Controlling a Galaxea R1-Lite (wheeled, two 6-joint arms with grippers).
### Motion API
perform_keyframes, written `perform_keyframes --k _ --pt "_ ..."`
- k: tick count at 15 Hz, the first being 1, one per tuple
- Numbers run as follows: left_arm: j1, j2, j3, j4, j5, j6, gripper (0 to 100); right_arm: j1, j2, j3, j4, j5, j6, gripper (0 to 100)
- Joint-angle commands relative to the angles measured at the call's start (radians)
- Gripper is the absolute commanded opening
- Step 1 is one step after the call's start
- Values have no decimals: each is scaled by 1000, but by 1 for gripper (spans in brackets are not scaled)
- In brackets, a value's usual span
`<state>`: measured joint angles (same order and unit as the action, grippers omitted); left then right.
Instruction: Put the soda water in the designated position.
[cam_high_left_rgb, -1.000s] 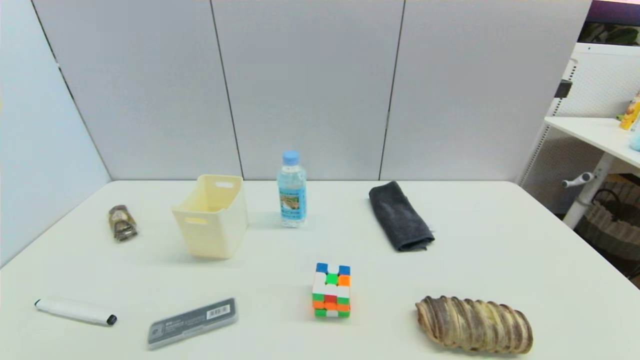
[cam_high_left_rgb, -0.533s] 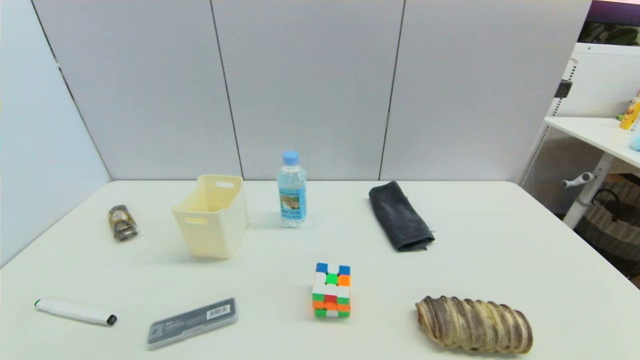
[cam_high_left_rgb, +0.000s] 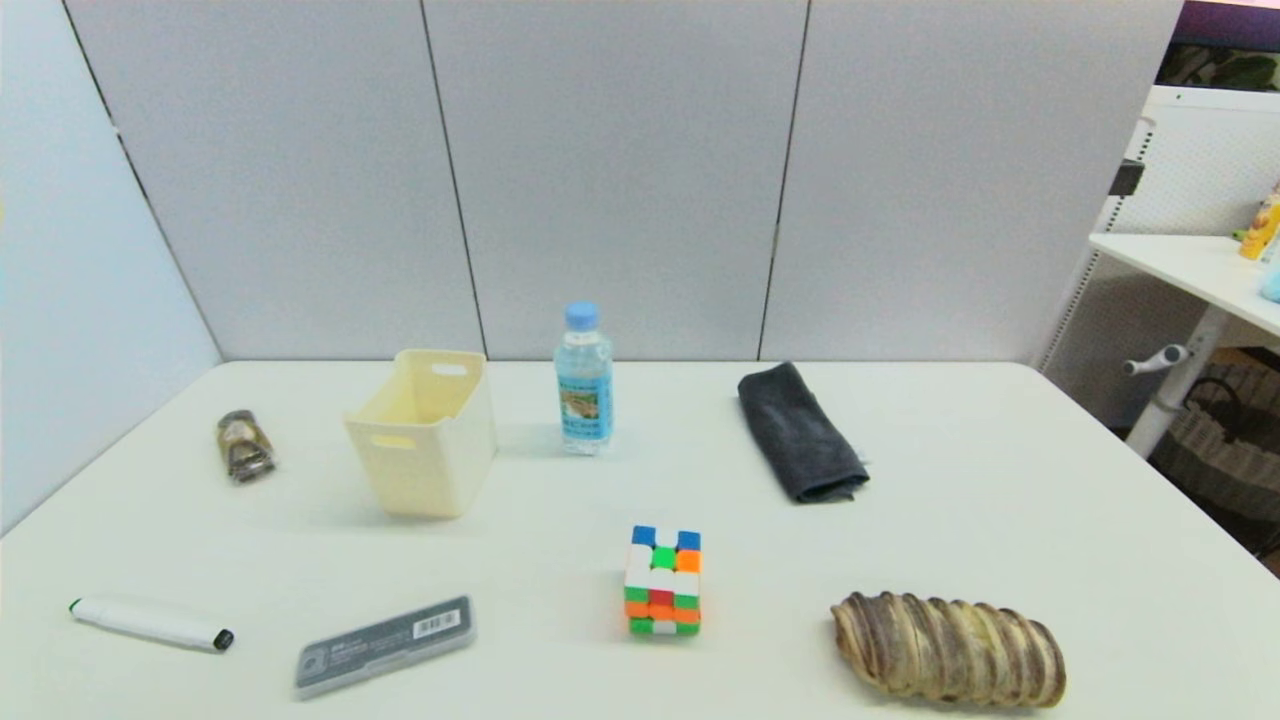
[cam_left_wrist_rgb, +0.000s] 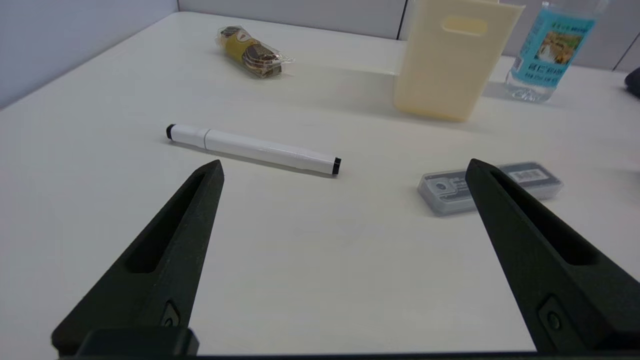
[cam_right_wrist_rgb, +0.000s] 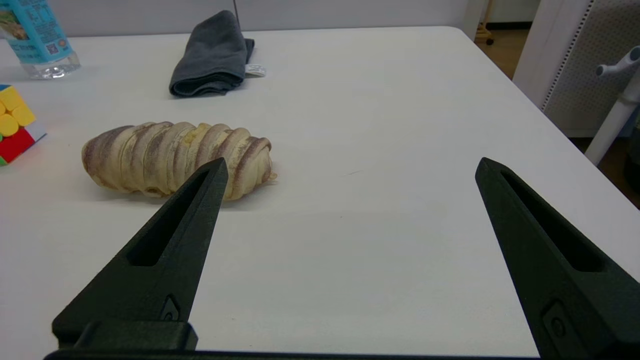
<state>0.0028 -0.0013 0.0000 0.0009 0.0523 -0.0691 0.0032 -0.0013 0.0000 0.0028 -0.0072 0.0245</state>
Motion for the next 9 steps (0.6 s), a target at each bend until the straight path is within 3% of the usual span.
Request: perform_keyframes --k 1,3,9 --pt "0 1 2 -5 -52 150 100 0 1 2 0 0 0 100" --pt "0 1 2 -10 -71 215 100 0 1 2 0 0 0 100" --pt "-3 95 2 -12 -71 203 100 0 1 2 0 0 0 100"
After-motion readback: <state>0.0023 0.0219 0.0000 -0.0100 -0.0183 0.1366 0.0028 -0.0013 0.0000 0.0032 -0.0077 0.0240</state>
